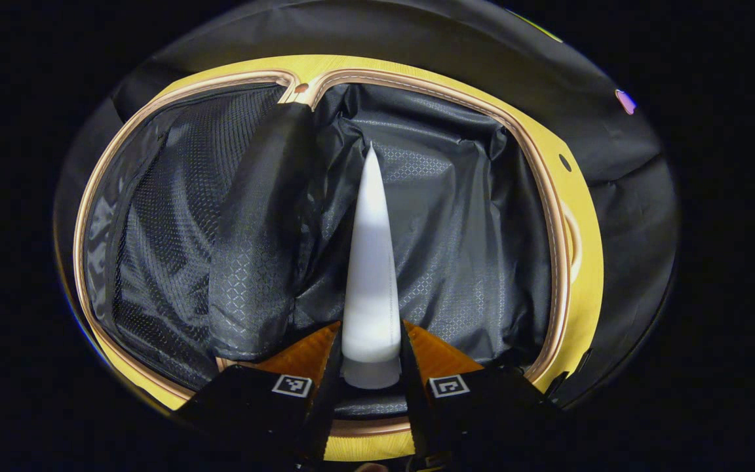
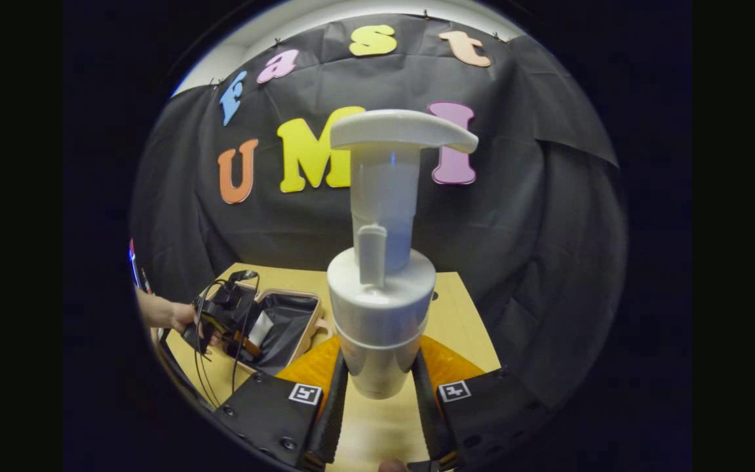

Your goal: First open the suitcase, pack the skin care products into it, and then close the suitcase.

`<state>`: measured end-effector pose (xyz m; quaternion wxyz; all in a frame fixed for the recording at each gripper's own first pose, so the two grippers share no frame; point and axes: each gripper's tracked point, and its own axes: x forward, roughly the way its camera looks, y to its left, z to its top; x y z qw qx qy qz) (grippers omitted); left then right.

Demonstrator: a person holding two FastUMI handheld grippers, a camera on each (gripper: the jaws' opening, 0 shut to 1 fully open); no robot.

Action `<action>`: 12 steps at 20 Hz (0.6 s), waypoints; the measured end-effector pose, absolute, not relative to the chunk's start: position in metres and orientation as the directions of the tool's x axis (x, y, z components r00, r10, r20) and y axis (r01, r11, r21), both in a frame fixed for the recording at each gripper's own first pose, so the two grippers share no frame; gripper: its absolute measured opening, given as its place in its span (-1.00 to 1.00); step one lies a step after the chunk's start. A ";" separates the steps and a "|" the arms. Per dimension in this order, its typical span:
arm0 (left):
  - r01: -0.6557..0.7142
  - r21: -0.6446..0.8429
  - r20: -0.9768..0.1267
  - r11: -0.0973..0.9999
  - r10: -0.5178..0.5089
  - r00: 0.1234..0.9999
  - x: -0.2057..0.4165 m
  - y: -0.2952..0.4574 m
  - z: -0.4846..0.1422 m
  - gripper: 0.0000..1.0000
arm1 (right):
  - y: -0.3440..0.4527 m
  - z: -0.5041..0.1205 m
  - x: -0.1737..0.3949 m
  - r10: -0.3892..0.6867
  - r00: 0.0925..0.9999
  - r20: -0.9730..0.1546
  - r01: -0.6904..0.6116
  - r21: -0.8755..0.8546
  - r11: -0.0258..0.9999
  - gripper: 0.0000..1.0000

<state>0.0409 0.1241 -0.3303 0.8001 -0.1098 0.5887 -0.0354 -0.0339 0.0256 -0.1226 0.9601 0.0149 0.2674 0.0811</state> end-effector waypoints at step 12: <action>-0.018 -0.219 -0.724 0.976 -0.150 0.673 0.008 0.155 -0.225 0.88 | 0.160 -0.115 -0.007 0.403 0.779 -0.481 -0.380 0.150 0.913 -0.05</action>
